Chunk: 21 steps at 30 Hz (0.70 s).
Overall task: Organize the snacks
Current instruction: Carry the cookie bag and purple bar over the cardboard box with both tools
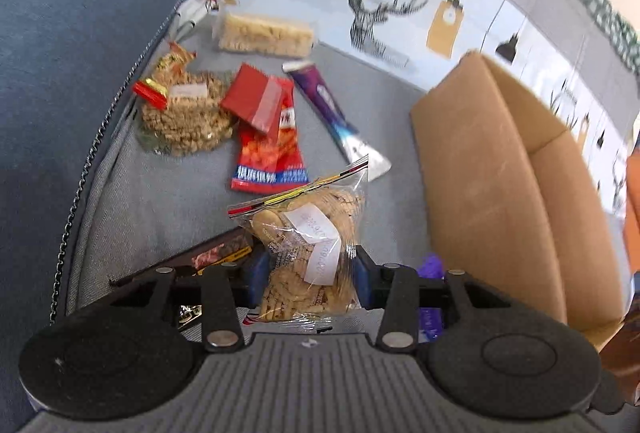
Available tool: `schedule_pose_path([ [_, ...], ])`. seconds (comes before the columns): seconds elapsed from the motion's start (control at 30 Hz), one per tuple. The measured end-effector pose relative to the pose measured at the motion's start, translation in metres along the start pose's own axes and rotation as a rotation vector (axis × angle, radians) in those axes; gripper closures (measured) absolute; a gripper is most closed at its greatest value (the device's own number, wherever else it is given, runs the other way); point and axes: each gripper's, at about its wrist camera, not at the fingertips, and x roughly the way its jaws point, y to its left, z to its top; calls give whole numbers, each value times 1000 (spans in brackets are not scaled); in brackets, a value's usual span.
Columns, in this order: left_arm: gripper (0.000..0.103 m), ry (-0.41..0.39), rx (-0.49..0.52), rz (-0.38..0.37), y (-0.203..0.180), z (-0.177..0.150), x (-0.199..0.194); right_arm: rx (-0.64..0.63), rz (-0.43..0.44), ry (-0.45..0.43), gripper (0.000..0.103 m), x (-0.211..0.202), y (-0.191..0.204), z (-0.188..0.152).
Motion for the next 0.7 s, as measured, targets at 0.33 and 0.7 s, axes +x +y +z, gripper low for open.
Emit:
schedule_pose_path([
  [0.33, 56, -200, -31, -86, -25, -1, -41, 51, -11, -178, 87, -68, -29, 45],
  [0.7, 56, -417, 52, -138, -95, -15, -63, 116, -176, -375, 87, -103, -144, 64],
])
